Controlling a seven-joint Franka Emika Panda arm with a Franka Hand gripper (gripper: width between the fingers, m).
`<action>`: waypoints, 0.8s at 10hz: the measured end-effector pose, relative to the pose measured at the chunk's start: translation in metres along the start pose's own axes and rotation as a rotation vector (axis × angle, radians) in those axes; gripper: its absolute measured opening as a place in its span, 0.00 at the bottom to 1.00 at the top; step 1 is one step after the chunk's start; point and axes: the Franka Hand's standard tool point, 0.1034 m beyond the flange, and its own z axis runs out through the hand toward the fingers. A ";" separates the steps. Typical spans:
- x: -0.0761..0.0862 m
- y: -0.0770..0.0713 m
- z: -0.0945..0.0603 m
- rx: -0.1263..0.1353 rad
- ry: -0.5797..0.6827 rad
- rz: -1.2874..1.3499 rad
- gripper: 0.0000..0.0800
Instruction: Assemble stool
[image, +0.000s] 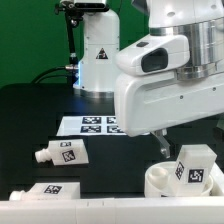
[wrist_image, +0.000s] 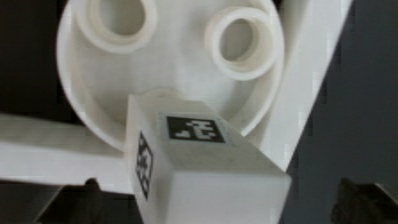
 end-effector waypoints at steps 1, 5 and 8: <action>0.001 -0.004 0.000 -0.033 -0.018 -0.195 0.81; 0.000 -0.001 0.000 -0.067 -0.052 -0.594 0.81; 0.009 0.009 0.012 -0.075 -0.099 -1.004 0.81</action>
Offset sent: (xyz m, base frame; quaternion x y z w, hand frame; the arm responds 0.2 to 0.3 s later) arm 0.0000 0.0000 0.0000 0.0000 0.0000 -0.1938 0.9810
